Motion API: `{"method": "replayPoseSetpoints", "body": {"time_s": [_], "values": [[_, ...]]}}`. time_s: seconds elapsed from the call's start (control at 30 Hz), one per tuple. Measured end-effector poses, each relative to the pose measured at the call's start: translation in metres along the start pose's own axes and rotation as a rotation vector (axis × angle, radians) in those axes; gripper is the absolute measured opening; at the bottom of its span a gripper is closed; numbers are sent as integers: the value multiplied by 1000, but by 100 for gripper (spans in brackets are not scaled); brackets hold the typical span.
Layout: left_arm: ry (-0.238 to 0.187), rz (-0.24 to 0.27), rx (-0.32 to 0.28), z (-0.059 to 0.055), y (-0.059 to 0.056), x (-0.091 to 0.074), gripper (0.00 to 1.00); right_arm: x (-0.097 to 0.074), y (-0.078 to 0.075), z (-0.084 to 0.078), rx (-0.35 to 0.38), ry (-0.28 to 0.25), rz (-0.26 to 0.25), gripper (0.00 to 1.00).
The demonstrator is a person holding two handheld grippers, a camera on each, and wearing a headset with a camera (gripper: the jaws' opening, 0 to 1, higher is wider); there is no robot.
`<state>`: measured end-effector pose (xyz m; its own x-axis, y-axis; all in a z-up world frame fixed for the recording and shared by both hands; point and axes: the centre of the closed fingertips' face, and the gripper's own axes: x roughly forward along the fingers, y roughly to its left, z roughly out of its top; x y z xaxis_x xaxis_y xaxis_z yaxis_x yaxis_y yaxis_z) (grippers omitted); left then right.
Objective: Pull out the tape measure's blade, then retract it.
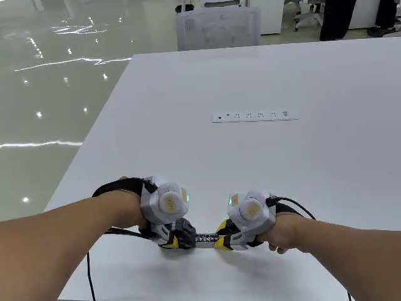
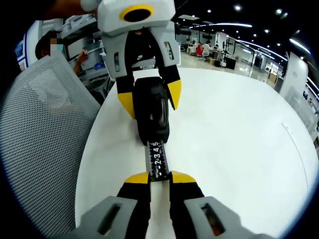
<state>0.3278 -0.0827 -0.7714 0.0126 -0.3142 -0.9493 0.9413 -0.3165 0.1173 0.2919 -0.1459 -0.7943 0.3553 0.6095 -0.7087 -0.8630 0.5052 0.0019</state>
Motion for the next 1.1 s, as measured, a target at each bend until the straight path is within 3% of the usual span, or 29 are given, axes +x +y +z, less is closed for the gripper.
{"method": "replayPoseSetpoints", "body": {"time_s": [0.57, 1.1], "values": [[11, -6, -10, 0, 1, 0, 32, -19, -4, -18, 17, 21, -7, 11], [-10, -6, -37, 2, 2, 1, 32, -42, -9, -42, 37, 28, -22, 11]]}}
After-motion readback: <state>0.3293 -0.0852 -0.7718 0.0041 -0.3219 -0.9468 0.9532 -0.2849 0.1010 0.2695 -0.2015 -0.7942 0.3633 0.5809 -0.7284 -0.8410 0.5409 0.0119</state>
